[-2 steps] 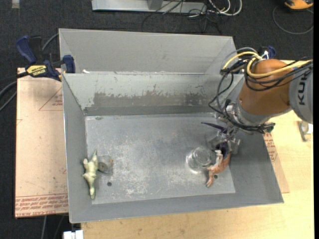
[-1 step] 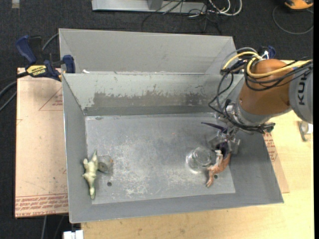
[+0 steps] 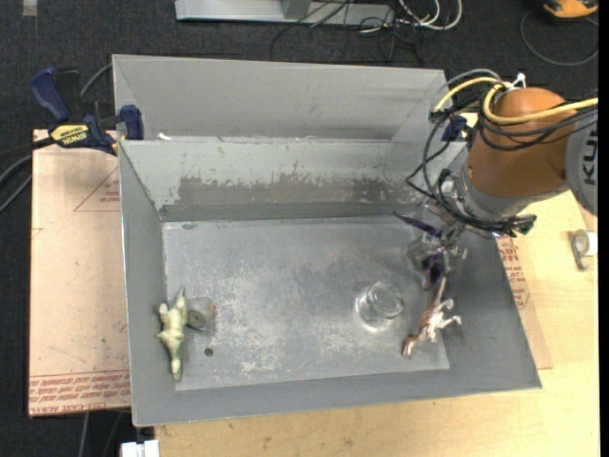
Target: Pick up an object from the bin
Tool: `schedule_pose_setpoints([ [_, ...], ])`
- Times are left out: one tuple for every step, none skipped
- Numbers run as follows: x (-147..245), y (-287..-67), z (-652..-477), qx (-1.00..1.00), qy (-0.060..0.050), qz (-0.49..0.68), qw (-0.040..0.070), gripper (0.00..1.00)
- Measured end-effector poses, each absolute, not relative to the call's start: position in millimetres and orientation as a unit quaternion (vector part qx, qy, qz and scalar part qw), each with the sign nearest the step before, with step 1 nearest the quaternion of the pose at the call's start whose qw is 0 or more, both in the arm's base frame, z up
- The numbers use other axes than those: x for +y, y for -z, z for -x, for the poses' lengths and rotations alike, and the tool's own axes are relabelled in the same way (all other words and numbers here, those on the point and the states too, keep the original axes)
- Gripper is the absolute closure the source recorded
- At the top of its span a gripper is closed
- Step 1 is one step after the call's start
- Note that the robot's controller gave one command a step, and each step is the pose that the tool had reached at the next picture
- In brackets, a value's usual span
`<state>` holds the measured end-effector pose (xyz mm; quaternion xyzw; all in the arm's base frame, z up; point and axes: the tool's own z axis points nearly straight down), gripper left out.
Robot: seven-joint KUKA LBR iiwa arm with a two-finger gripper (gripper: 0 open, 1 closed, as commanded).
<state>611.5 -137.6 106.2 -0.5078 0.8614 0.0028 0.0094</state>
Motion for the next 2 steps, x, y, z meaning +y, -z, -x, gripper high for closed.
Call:
schedule_pose_setpoints([
  [-136.7,-106.5,-609.0,0.861,-0.004,0.508,0.009,1.0],
  [-137.4,-111.4,-616.8,0.807,0.0,0.591,0.012,1.0],
])
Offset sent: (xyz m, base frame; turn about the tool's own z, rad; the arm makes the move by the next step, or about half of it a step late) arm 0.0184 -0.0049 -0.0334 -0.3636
